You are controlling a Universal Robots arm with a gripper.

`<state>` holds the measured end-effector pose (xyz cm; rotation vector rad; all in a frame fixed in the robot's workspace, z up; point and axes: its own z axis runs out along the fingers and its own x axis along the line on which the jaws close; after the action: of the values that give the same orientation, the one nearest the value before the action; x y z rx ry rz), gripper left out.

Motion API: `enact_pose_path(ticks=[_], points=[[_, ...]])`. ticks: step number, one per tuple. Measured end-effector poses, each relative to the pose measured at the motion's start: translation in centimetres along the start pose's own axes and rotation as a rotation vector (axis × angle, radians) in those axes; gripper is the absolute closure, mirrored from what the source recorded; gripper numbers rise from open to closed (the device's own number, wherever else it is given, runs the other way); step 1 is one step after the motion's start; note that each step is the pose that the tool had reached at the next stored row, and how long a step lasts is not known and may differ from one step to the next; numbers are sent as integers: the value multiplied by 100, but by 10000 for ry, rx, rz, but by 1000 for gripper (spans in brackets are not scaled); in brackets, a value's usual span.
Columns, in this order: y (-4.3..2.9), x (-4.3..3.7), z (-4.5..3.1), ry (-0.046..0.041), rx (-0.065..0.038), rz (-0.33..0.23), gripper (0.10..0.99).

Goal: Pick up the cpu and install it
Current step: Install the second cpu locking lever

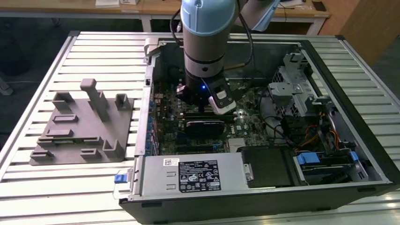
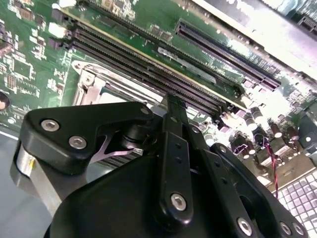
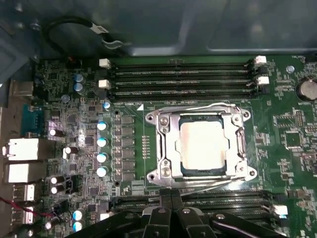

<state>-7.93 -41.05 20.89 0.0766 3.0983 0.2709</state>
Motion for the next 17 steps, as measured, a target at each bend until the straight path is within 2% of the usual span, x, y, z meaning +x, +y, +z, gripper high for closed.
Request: enact_pose_path(ticks=[4,11,17], points=[[-9,18,27,25,-224,-73,980],[-33,31,45,51,-482,-147,980],[-86,40,52,71,-819,-170,980]])
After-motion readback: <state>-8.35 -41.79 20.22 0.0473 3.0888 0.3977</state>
